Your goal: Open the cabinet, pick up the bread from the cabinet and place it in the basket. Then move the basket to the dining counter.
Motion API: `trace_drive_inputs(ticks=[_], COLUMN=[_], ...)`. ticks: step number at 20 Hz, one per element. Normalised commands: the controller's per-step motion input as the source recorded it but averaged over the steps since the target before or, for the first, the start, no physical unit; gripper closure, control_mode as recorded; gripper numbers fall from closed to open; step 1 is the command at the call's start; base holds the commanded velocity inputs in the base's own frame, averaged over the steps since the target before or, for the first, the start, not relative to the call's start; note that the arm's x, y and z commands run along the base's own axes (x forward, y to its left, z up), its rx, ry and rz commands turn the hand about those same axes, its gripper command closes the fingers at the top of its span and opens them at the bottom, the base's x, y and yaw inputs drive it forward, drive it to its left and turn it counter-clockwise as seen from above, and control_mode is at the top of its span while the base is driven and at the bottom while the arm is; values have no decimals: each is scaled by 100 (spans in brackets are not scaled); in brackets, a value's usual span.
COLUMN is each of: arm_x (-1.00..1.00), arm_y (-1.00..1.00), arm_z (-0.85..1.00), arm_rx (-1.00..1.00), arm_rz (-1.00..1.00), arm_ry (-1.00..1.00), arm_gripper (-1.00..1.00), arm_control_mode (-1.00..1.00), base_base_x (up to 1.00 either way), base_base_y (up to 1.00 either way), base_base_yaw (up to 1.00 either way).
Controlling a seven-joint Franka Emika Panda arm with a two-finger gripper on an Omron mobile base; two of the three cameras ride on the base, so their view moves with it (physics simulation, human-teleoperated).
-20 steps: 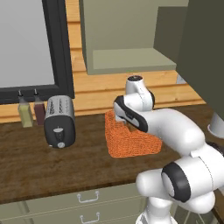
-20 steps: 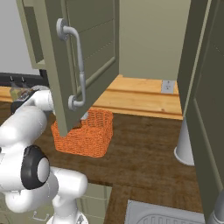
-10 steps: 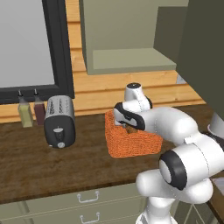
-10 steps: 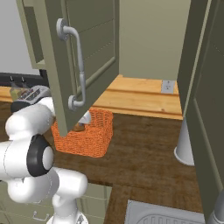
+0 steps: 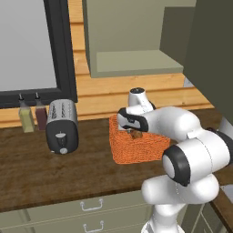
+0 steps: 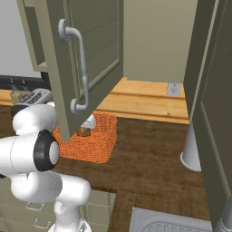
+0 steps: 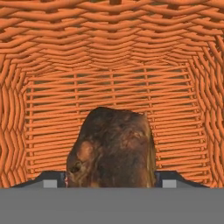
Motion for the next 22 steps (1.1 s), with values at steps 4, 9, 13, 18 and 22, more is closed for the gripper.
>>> trace_drive_inputs(ticks=[4, 9, 13, 18, 22], arm_x=[0, -7, -36, -53, -51], arm_y=[0, 5, 4, 0, -5], arm_z=[0, 13, 45, 37, 24], arm_rx=[0, 0, 1, 12, 15], arm_rz=[-2, -8, -26, -38, -41], arm_ry=[-1, -5, 0, 1, 11], arm_gripper=[-100, -100, -100, -100, -100], arm_control_mode=[-100, -100, -100, -100, -100], base_base_x=[0, 0, 0, 0, 0], base_base_y=[0, 0, 0, 0, 0], base_base_yaw=[0, 0, 0, 0, 0])
